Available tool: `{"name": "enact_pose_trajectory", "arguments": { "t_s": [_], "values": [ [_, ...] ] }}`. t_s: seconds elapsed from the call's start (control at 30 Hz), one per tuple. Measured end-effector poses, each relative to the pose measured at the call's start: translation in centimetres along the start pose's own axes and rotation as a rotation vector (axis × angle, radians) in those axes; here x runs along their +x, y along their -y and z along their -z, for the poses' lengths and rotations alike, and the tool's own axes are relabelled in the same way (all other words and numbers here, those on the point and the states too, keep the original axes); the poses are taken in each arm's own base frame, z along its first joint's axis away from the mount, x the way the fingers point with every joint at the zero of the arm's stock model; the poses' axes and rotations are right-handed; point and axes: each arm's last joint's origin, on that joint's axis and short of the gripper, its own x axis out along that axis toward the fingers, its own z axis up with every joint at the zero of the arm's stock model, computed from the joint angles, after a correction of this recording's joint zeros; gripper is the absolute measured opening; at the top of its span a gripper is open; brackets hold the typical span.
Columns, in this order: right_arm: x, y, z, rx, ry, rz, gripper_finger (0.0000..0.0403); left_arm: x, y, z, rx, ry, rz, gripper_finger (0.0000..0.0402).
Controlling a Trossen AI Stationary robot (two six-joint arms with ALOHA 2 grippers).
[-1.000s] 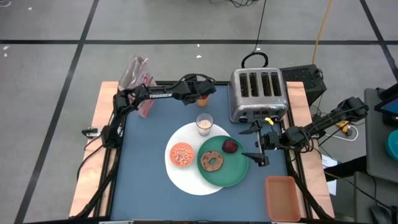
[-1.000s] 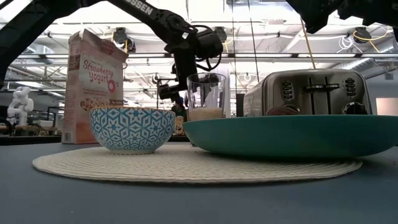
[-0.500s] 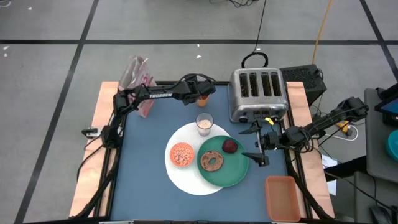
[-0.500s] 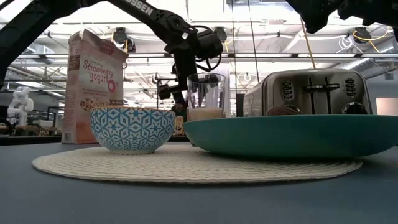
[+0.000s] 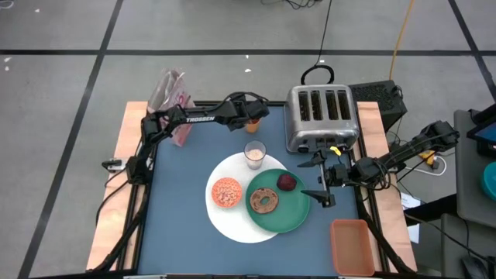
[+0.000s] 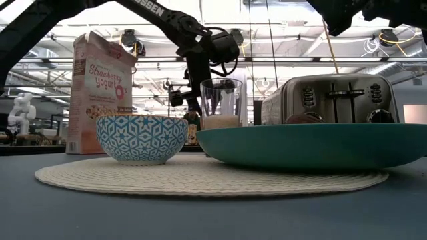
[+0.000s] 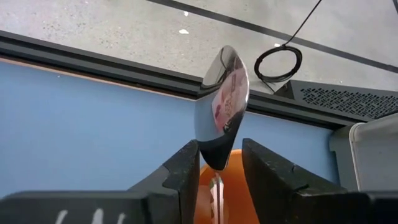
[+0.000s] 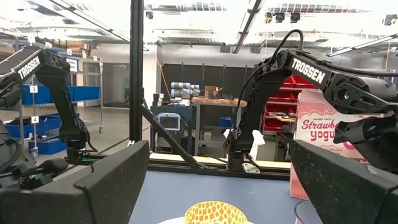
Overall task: Arrange a breakfast setting
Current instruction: Put the blue patterned spoon to the left of the white tablemat
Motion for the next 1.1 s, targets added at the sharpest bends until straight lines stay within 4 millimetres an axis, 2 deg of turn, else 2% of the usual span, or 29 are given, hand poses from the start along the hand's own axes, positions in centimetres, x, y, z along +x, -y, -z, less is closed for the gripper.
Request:
{"name": "enact_pose_trajectory", "arguments": {
  "t_s": [0.37,0.8,1.1],
  "values": [
    [0.0,0.0,0.0,0.0,0.0,0.0,0.0384,0.0,0.0,0.0,-0.001,0.0,0.0,0.0092],
    [0.0,0.0,0.0,0.0,0.0,0.0,0.0384,0.0,0.0,0.0,-0.005,0.002,0.0,0.0085],
    [0.0,0.0,-0.01,0.0,0.0,0.0,0.0384,-0.01,0.02,-0.06,-0.009,0.016,-0.002,0.0031]
  ]
}}
